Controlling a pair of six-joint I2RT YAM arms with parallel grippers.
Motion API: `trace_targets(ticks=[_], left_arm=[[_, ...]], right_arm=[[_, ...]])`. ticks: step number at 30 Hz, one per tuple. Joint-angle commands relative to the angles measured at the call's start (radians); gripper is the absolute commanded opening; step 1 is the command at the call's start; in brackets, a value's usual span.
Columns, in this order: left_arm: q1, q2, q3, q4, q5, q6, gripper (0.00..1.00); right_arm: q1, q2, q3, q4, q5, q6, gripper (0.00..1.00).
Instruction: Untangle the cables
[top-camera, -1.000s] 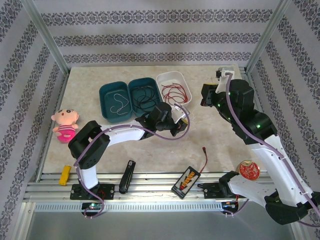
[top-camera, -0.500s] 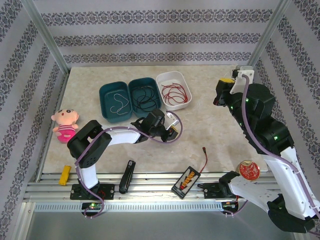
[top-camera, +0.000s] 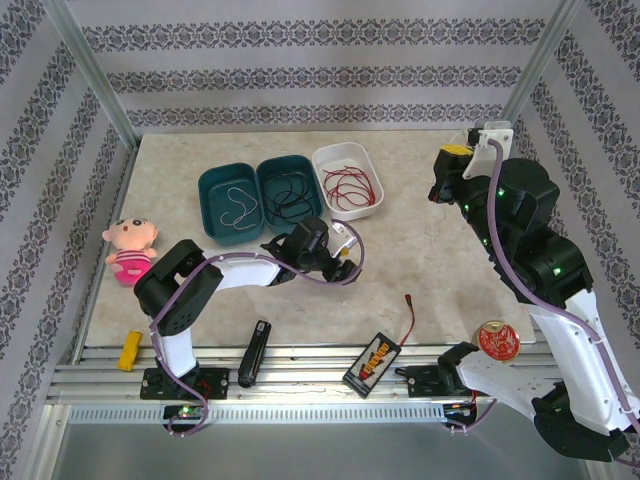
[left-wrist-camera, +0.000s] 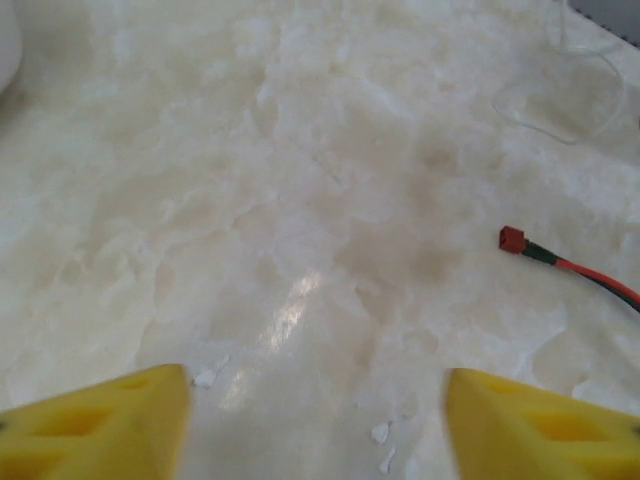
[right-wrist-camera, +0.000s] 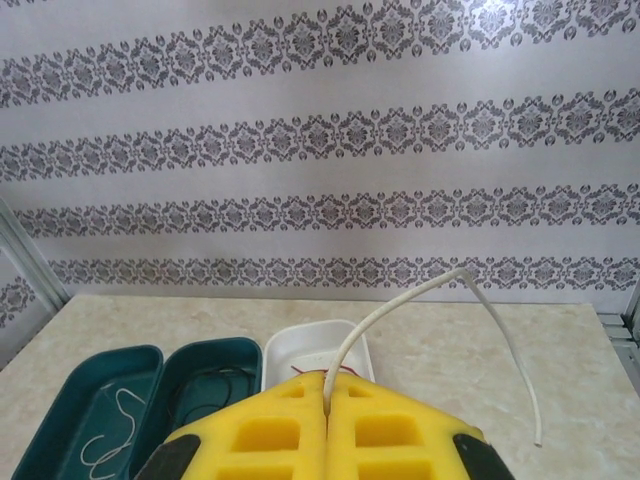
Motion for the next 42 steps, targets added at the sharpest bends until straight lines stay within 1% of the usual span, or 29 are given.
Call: trace_targets(ticks=[1, 2, 5, 7, 11, 13, 16, 17, 18, 19, 22, 24, 27, 31, 32, 33, 34, 35, 37, 41, 42], left_arm=[[0.013, -0.010, 0.027, 0.173, 0.012, 0.004, 0.84], [0.013, -0.008, 0.029, 0.211, 0.011, 0.009, 0.88], [0.013, 0.014, 0.048, 0.338, 0.037, 0.021, 0.93], [0.012, 0.040, 0.065, 0.424, 0.069, 0.019, 1.00], [0.008, 0.088, 0.105, 0.514, 0.130, 0.061, 1.00], [0.008, 0.104, 0.132, 0.506, 0.168, 0.087, 1.00], [0.007, 0.130, 0.190, 0.409, 0.218, 0.122, 1.00], [0.007, 0.143, 0.206, 0.388, 0.214, 0.127, 0.99], [0.006, 0.163, 0.221, 0.374, 0.202, 0.123, 0.96], [0.007, 0.183, 0.231, 0.374, 0.190, 0.118, 0.90], [0.007, 0.228, 0.253, 0.371, 0.149, 0.091, 0.69], [0.007, 0.247, 0.253, 0.364, 0.144, 0.083, 0.67], [0.008, 0.267, 0.245, 0.348, 0.124, 0.072, 0.59], [0.016, 0.286, 0.223, 0.382, 0.122, 0.022, 0.49], [0.017, 0.290, 0.221, 0.387, 0.125, 0.011, 0.39], [0.016, 0.294, 0.222, 0.384, 0.131, 0.004, 0.31], [0.015, 0.297, 0.223, 0.375, 0.134, -0.001, 0.28], [0.016, 0.297, 0.224, 0.367, 0.133, -0.004, 0.28], [0.017, 0.296, 0.218, 0.357, 0.132, -0.006, 0.34], [0.018, 0.294, 0.207, 0.327, 0.129, -0.006, 0.34], [0.018, 0.297, 0.209, 0.317, 0.126, -0.007, 0.32]], right_arm=[[0.007, 0.007, 0.036, 0.008, -0.033, -0.002, 0.00], [0.007, 0.007, 0.038, 0.010, -0.040, 0.001, 0.00], [0.008, 0.002, 0.041, 0.021, -0.064, 0.015, 0.00], [0.009, -0.001, 0.041, 0.030, -0.082, 0.026, 0.00], [0.009, -0.002, 0.039, 0.045, -0.112, 0.043, 0.00], [0.008, 0.002, 0.040, 0.050, -0.123, 0.049, 0.00], [0.009, 0.007, 0.045, 0.055, -0.138, 0.057, 0.00], [0.009, 0.010, 0.045, 0.059, -0.142, 0.060, 0.00], [0.009, 0.012, 0.045, 0.062, -0.146, 0.064, 0.00], [0.009, 0.015, 0.044, 0.067, -0.151, 0.066, 0.00], [0.009, 0.024, 0.051, 0.075, -0.160, 0.070, 0.00], [0.009, 0.030, 0.069, 0.075, -0.162, 0.067, 0.00], [0.009, 0.035, 0.109, 0.073, -0.171, 0.054, 0.00], [0.007, 0.030, 0.148, 0.078, -0.167, 0.037, 0.00], [0.007, 0.029, 0.154, 0.080, -0.161, 0.034, 0.00], [0.007, 0.027, 0.158, 0.082, -0.161, 0.032, 0.00], [0.007, 0.023, 0.164, 0.087, -0.160, 0.029, 0.00], [0.007, 0.022, 0.169, 0.089, -0.158, 0.024, 0.00], [0.007, 0.021, 0.188, 0.089, -0.149, 0.013, 0.00], [0.007, 0.021, 0.235, 0.096, -0.149, -0.011, 0.00], [0.007, 0.018, 0.245, 0.104, -0.155, -0.014, 0.00]])
